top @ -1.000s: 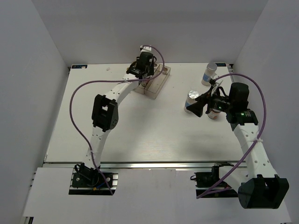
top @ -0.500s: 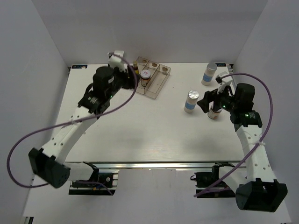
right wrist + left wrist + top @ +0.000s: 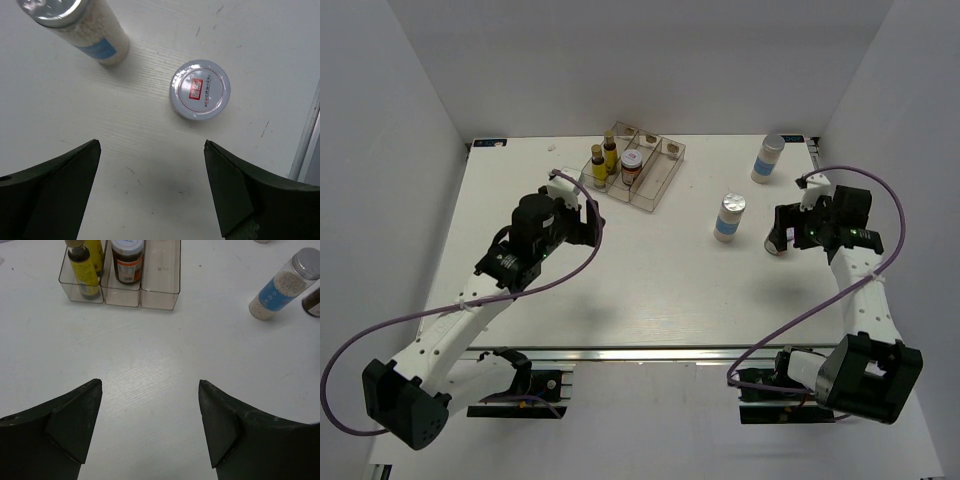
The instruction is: Organize the condiment bottles
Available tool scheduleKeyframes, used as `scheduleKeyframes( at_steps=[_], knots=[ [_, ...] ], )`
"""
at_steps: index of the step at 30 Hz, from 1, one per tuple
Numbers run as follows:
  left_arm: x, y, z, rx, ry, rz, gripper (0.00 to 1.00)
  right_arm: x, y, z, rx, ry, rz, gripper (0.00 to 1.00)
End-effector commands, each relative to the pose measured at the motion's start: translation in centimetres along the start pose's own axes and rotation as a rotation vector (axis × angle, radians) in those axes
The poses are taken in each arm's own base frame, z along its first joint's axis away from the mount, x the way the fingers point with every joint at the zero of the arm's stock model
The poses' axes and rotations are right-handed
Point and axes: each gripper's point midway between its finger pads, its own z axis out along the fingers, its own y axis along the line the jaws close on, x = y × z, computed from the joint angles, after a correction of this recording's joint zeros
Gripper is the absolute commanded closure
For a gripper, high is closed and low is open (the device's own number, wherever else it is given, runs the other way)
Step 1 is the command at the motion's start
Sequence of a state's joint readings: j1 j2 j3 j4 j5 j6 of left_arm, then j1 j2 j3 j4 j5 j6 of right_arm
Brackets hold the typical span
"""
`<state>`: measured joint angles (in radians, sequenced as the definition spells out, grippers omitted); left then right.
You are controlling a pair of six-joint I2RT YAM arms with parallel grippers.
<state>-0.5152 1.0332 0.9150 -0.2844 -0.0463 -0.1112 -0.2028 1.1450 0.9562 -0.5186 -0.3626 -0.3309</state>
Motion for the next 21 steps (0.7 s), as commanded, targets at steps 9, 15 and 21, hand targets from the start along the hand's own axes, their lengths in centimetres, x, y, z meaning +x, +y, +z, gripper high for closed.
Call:
scheduleKeyframes(
  at_steps=[9, 15, 21],
  knots=[
    [-2.9, 1.2, -2.2, -0.064, -0.114, 0.023, 0.11, 1.8, -5.9, 5.0, 0.181, 0.094, 0.004, 0.11],
    [-2.6, 1.5, -2.0, -0.080, -0.105, 0.028, 0.11, 2.1, -7.2, 8.3, 0.165, 0.134, 0.039, 0.11],
    [-2.2, 1.9, -1.7, -0.101, -0.088, 0.035, 0.11, 1.4, -7.0, 9.5, 0.119, 0.114, 0.053, 0.14]
  ],
)
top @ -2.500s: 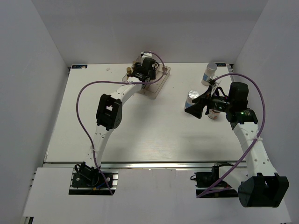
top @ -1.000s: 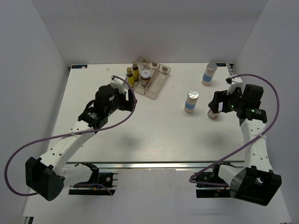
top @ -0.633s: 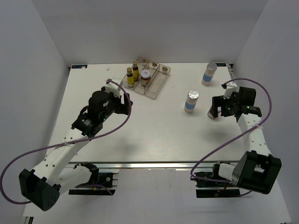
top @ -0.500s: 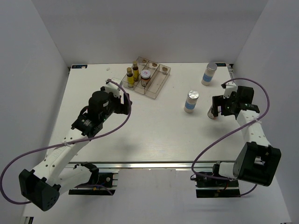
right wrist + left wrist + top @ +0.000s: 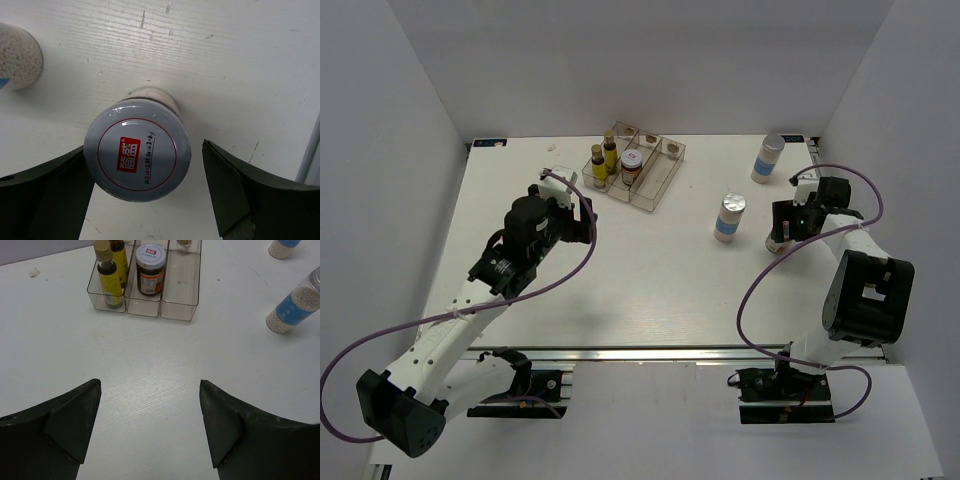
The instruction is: Organize the condiment bottles
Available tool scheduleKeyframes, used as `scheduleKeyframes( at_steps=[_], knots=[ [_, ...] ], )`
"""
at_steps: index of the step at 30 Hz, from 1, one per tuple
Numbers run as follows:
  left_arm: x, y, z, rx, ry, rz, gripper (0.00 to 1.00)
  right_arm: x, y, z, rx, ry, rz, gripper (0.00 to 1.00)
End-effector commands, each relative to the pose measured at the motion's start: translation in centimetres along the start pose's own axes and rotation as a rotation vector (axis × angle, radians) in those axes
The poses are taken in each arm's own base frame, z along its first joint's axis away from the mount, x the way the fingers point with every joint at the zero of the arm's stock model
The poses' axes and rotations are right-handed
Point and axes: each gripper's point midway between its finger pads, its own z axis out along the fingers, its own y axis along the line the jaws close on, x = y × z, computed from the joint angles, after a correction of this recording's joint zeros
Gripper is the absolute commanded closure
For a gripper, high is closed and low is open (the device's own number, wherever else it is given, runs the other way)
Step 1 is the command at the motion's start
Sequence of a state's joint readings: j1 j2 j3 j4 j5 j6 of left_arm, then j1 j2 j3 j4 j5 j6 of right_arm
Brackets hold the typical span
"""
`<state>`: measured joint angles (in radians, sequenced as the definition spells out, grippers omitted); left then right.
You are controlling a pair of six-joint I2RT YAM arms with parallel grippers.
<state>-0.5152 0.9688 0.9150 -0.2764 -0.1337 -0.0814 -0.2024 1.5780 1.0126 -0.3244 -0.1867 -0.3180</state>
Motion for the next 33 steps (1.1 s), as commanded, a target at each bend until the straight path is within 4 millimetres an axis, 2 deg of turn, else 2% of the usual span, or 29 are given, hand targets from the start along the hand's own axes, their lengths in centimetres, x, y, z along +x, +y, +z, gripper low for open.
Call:
scheduleKeyframes(
  at_steps=[1, 4, 5, 7, 8, 12, 14, 15, 16, 21, 26, 27, 29, 30, 31, 33],
  knots=[
    [-0.1, 0.4, 0.0, -0.021, -0.007, 0.013, 0.11, -3.6, -0.5, -0.6, 0.003, -0.118, -0.018, 0.15],
    [-0.1, 0.4, 0.0, -0.024, -0.007, 0.014, 0.11, -3.8, -0.1, -0.6, -0.013, -0.137, -0.035, 0.26],
    [0.0, 0.4, 0.0, -0.025, -0.004, 0.015, 0.11, -3.6, 0.0, -0.5, -0.020, -0.135, -0.037, 0.33],
    [0.0, 0.5, 0.1, -0.027, -0.002, 0.016, 0.11, -3.6, 0.3, -0.4, -0.037, -0.137, -0.044, 0.39],
    [0.1, 0.5, 0.1, -0.029, 0.000, 0.016, 0.11, -3.5, 0.4, -0.3, -0.045, -0.137, -0.055, 0.45],
    [0.3, 0.6, 0.2, -0.035, 0.006, 0.019, 0.10, -3.3, 0.7, 0.0, -0.068, -0.133, -0.075, 0.56],
    [0.5, 0.7, 0.3, -0.039, 0.012, 0.020, 0.10, -3.3, 0.5, 0.2, -0.066, -0.136, -0.093, 0.70],
    [0.4, 0.7, 0.3, -0.040, 0.010, 0.020, 0.10, -3.3, 0.5, 0.2, -0.067, -0.136, -0.101, 0.73],
    [0.5, 0.7, 0.3, -0.039, 0.012, 0.020, 0.10, -3.4, 0.5, 0.2, -0.065, -0.141, -0.107, 0.82],
    [0.5, 0.7, 0.3, -0.041, 0.015, 0.022, 0.10, -4.2, 1.0, -1.1, -0.079, -0.186, -0.169, 0.87],
    [0.4, 0.7, 0.3, -0.039, 0.012, 0.021, 0.10, -5.9, 3.2, -4.5, -0.174, -0.246, -0.249, 0.92],
    [0.5, 0.7, 0.3, -0.039, 0.013, 0.022, 0.10, -5.3, 3.9, -5.2, -0.208, -0.226, -0.254, 0.92],
    [0.4, 0.7, 0.3, -0.039, 0.012, 0.021, 0.10, -5.7, 5.2, -6.4, -0.283, -0.243, -0.320, 0.94],
    [0.5, 0.7, 0.3, -0.039, 0.013, 0.022, 0.10, -4.7, 6.1, -7.1, -0.327, -0.207, -0.325, 0.95],
    [0.5, 0.7, 0.3, -0.041, 0.013, 0.022, 0.10, -4.7, 6.4, -7.5, -0.345, -0.214, -0.364, 1.00],
    [0.5, 0.7, 0.3, -0.039, 0.013, 0.022, 0.10, -4.1, 7.6, -8.6, -0.400, -0.212, -0.394, 1.00]
  ],
)
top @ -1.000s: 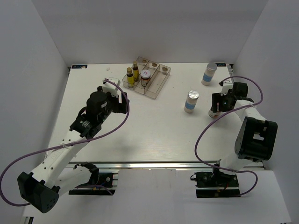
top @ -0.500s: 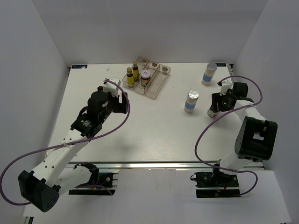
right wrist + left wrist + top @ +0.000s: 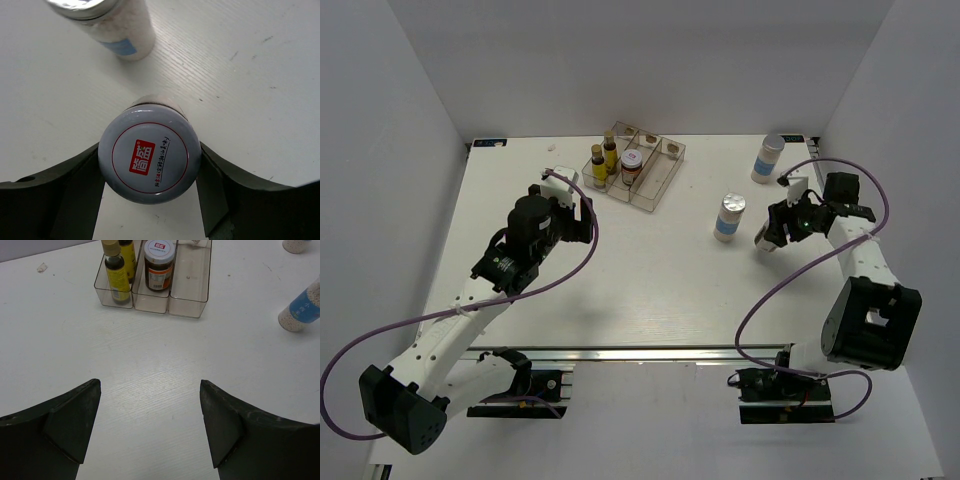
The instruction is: Organize the condiment bottles
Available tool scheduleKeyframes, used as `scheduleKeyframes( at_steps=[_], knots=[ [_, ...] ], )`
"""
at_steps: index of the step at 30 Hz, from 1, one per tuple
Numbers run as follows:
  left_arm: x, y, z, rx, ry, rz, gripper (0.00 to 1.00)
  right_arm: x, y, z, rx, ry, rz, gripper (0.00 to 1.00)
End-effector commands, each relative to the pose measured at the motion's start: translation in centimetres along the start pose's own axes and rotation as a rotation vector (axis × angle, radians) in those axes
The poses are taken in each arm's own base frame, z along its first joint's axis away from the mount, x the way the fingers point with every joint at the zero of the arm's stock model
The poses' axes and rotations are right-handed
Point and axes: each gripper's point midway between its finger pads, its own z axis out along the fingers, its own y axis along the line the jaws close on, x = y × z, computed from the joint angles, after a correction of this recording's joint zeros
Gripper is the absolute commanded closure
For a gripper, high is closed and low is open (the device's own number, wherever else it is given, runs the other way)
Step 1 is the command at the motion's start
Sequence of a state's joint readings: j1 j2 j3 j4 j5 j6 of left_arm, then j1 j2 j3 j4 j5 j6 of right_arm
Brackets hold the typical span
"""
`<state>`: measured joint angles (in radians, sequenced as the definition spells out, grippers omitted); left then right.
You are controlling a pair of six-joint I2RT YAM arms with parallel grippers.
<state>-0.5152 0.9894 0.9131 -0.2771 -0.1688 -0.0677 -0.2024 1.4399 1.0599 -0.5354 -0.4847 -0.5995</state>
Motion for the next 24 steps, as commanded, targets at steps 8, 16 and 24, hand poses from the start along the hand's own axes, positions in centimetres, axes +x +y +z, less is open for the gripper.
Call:
scheduleKeyframes(
  at_steps=[8, 16, 24],
  knots=[
    [0.2, 0.0, 0.1, -0.003, 0.005, 0.006, 0.10, -1.5, 9.0, -3.4, -0.297, -0.051, -0.303, 1.00],
    [0.3, 0.5, 0.1, -0.029, 0.006, 0.010, 0.10, -1.1, 19.1, -1.6, -0.465, -0.008, -0.503, 1.00],
    [0.4, 1.2, 0.1, -0.066, 0.007, 0.018, 0.10, -8.4, 24.0, 1.8, -0.484, -0.059, -0.528, 1.00]
  ],
)
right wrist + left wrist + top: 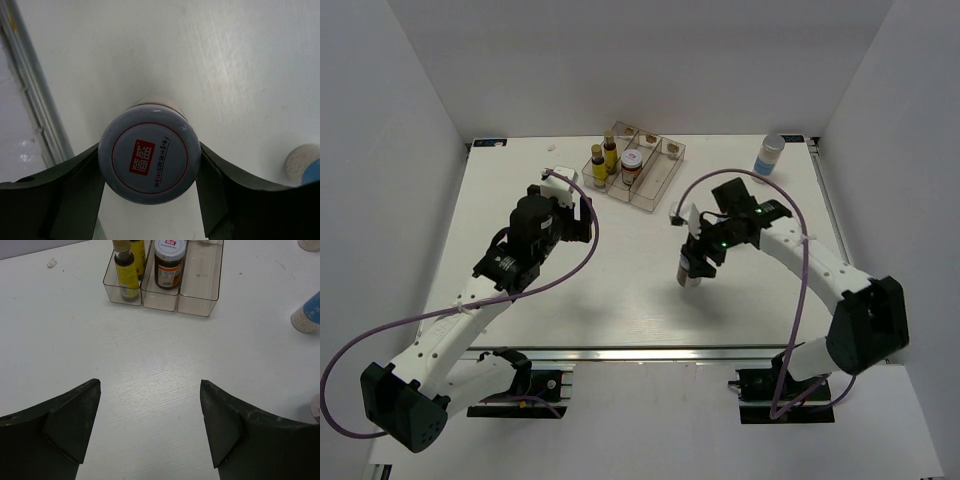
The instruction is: Organize the condiment bottles
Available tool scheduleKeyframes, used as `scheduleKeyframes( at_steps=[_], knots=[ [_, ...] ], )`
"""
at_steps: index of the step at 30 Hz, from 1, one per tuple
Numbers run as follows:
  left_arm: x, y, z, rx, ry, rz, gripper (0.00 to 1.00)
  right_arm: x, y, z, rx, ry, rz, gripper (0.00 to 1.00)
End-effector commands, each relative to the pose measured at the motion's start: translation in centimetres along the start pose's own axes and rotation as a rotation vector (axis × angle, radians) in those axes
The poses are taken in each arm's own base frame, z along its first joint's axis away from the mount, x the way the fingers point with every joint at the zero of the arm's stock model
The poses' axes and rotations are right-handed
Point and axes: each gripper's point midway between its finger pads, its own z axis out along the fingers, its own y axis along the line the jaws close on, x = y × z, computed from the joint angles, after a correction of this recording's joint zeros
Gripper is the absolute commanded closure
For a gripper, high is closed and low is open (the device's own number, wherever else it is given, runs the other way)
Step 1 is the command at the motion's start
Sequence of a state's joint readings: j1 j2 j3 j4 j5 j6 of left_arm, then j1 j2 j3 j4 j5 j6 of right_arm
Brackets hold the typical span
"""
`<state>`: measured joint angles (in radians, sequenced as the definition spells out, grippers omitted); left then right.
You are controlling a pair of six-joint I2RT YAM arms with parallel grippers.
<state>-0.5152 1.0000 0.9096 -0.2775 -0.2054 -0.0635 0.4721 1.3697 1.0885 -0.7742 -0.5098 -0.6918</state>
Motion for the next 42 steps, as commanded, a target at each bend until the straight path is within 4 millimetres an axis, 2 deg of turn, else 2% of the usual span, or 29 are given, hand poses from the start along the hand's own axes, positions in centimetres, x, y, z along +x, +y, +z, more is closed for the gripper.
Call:
scheduleKeyframes(
  at_steps=[1, 2, 4, 5, 7, 8, 9, 10, 11, 12, 13, 14, 15, 16, 17, 18, 19, 20, 22, 25, 29, 42],
  knots=[
    [0.1, 0.7, -0.1, -0.034, -0.003, 0.015, 0.10, -8.1, -3.1, 0.2, 0.101, -0.152, -0.066, 1.00],
    [0.1, 0.8, -0.1, -0.043, -0.002, 0.017, 0.10, -9.9, -4.3, 0.8, 0.125, -0.169, -0.067, 1.00],
    [0.1, 1.0, -0.2, -0.054, -0.003, 0.020, 0.10, -12.2, -5.3, 1.5, 0.151, -0.195, -0.071, 1.00],
    [0.1, 1.1, -0.2, -0.060, -0.005, 0.021, 0.10, -14.1, -6.7, 2.0, 0.169, -0.220, -0.058, 1.00],
    [0.1, 1.5, -0.2, -0.081, -0.007, 0.025, 0.10, -16.4, -8.5, 2.3, 0.207, -0.251, -0.037, 1.00],
    [0.2, 1.6, -0.2, -0.086, -0.004, 0.027, 0.10, -16.7, -10.0, 3.8, 0.220, -0.239, -0.016, 1.00],
    [0.1, 1.8, -0.2, -0.096, -0.006, 0.027, 0.09, -19.6, -11.3, 2.6, 0.257, -0.297, -0.016, 1.00],
    [0.1, 1.9, -0.3, -0.101, -0.009, 0.029, 0.09, -20.5, -12.0, 2.7, 0.269, -0.310, -0.010, 1.00],
    [0.2, 2.0, -0.2, -0.106, -0.003, 0.032, 0.09, -20.6, -13.2, 4.2, 0.270, -0.300, 0.023, 1.00],
    [0.4, 2.1, -0.2, -0.109, -0.001, 0.033, 0.09, -23.2, -14.0, 3.1, 0.292, -0.357, 0.007, 1.00],
    [0.4, 2.2, -0.1, -0.115, 0.001, 0.035, 0.09, -24.1, -14.6, 3.2, 0.297, -0.372, 0.012, 1.00],
    [0.5, 2.2, -0.1, -0.118, 0.007, 0.038, 0.09, -24.2, -15.6, 4.8, 0.291, -0.368, 0.028, 1.00],
    [0.7, 2.3, 0.0, -0.122, 0.011, 0.040, 0.09, -24.9, -16.1, 5.0, 0.293, -0.387, 0.044, 1.00],
    [0.7, 2.4, 0.1, -0.126, 0.014, 0.043, 0.09, -27.2, -16.8, 3.8, 0.316, -0.441, 0.021, 1.00],
    [0.8, 2.4, 0.1, -0.130, 0.018, 0.044, 0.09, -27.3, -17.8, 5.3, 0.313, -0.439, 0.031, 1.00],
    [1.0, 2.5, 0.3, -0.134, 0.024, 0.047, 0.09, -29.2, -18.1, 4.4, 0.329, -0.489, 0.020, 1.00],
    [1.0, 2.6, 0.3, -0.142, 0.027, 0.049, 0.09, -30.0, -18.7, 4.5, 0.338, -0.517, 0.010, 1.00],
    [1.2, 2.7, 0.3, -0.145, 0.033, 0.052, 0.09, -30.0, -19.3, 5.3, 0.342, -0.523, 0.012, 1.00],
    [1.4, 2.8, 0.5, -0.152, 0.038, 0.057, 0.09, -31.0, -20.1, 5.3, 0.364, -0.576, -0.001, 1.00],
    [1.6, 2.9, 0.6, -0.160, 0.046, 0.063, 0.09, -31.3, -20.9, 6.0, 0.377, -0.604, 0.003, 1.00],
    [1.7, 2.9, 0.7, -0.160, 0.052, 0.066, 0.09, -30.6, -21.4, 7.6, 0.369, -0.593, 0.013, 1.00],
    [1.7, 3.1, 0.7, -0.164, 0.054, 0.066, 0.09, -29.0, -24.5, 9.7, 0.471, -0.565, 0.003, 1.00]
  ],
)
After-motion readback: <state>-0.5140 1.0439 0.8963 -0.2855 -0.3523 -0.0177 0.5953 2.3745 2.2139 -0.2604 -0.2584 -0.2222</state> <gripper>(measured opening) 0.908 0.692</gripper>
